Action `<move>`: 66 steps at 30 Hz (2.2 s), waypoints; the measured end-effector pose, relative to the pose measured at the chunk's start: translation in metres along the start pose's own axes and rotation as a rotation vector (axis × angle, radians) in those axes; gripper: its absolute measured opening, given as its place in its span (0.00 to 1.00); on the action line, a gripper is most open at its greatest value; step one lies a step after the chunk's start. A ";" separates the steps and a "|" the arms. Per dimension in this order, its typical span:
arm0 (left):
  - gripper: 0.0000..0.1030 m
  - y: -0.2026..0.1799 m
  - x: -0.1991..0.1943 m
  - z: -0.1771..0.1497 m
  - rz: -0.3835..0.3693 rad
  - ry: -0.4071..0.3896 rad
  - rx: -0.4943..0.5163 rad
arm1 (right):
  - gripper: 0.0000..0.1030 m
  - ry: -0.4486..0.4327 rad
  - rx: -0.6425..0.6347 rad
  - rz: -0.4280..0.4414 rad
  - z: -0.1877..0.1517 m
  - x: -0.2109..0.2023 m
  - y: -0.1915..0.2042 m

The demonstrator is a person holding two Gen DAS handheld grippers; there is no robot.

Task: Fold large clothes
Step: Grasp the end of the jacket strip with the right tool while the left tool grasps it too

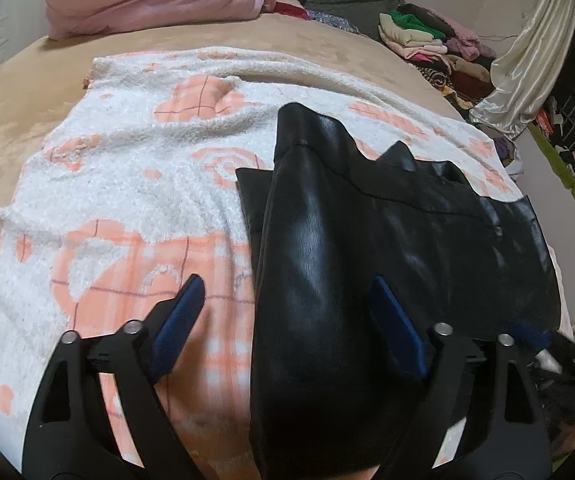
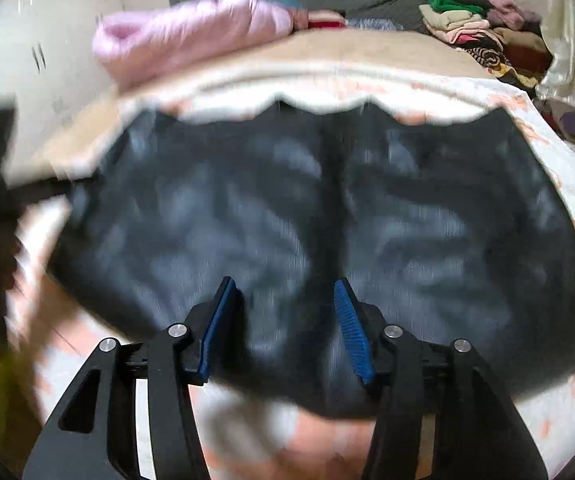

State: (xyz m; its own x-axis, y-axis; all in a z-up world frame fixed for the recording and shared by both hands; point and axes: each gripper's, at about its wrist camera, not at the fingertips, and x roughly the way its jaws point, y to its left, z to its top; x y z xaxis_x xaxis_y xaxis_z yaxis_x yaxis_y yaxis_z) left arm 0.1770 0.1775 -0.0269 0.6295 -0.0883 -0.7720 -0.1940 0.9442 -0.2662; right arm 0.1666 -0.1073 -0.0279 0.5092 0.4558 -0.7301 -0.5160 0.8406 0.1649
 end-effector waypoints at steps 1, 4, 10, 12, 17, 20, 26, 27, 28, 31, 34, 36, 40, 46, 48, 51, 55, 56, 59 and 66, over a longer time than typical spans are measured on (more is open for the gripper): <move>0.77 0.001 0.003 0.002 0.000 0.006 -0.002 | 0.46 -0.034 0.005 -0.022 0.013 -0.004 -0.003; 0.77 0.002 0.013 0.009 0.008 0.022 -0.004 | 0.41 -0.056 -0.002 -0.064 0.041 0.001 -0.010; 0.78 0.005 0.027 0.022 -0.009 0.052 -0.004 | 0.31 0.003 0.020 -0.083 0.093 0.052 -0.022; 0.79 0.007 0.031 0.025 -0.010 0.060 -0.001 | 0.31 0.036 0.025 -0.090 0.098 0.070 -0.024; 0.83 0.013 0.041 0.029 -0.027 0.102 0.000 | 0.31 0.147 0.004 -0.141 0.088 0.106 -0.019; 0.88 0.017 0.052 0.029 -0.027 0.134 -0.012 | 0.31 0.143 -0.005 -0.166 0.084 0.110 -0.016; 0.89 0.021 0.053 0.031 -0.053 0.142 -0.023 | 0.56 -0.018 -0.090 -0.033 0.075 0.061 0.016; 0.89 0.022 0.053 0.032 -0.057 0.144 -0.025 | 0.64 -0.064 -0.155 -0.006 0.068 0.047 0.035; 0.89 0.023 0.054 0.032 -0.061 0.146 -0.028 | 0.68 -0.092 -0.221 0.026 0.059 0.037 0.052; 0.89 0.026 0.054 0.032 -0.079 0.149 -0.034 | 0.69 -0.121 -0.394 0.093 0.030 0.021 0.097; 0.89 0.028 0.051 0.033 -0.084 0.149 -0.037 | 0.76 -0.136 -0.513 0.117 0.003 0.013 0.131; 0.89 0.029 0.050 0.033 -0.083 0.147 -0.036 | 0.79 -0.152 -0.582 0.080 -0.010 0.012 0.146; 0.89 0.029 0.050 0.032 -0.084 0.146 -0.037 | 0.79 -0.125 -0.740 -0.009 -0.034 0.026 0.170; 0.90 0.030 0.052 0.031 -0.094 0.152 -0.044 | 0.79 -0.117 -0.839 -0.080 -0.046 0.051 0.192; 0.90 0.031 0.054 0.031 -0.099 0.154 -0.047 | 0.77 -0.137 -0.883 -0.107 -0.050 0.054 0.198; 0.90 0.035 0.054 0.032 -0.115 0.154 -0.063 | 0.52 -0.180 -0.951 -0.130 -0.059 0.052 0.206; 0.90 0.038 0.052 0.032 -0.142 0.157 -0.093 | 0.21 -0.272 -0.991 -0.168 -0.067 0.041 0.216; 0.89 0.038 0.050 0.032 -0.151 0.157 -0.102 | 0.20 -0.281 -0.952 -0.150 -0.063 0.036 0.212; 0.71 0.038 0.046 0.032 -0.229 0.162 -0.152 | 0.18 -0.285 -0.838 -0.086 -0.045 0.023 0.200; 0.44 0.016 0.017 0.032 -0.357 0.091 -0.236 | 0.16 -0.310 -0.688 0.018 -0.024 -0.007 0.174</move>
State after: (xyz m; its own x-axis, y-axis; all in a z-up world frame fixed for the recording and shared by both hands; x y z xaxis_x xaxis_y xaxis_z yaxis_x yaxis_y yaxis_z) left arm 0.2089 0.2012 -0.0252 0.6210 -0.4335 -0.6530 -0.1496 0.7522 -0.6417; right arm 0.0564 0.0290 -0.0100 0.6145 0.6147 -0.4944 -0.7881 0.5061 -0.3503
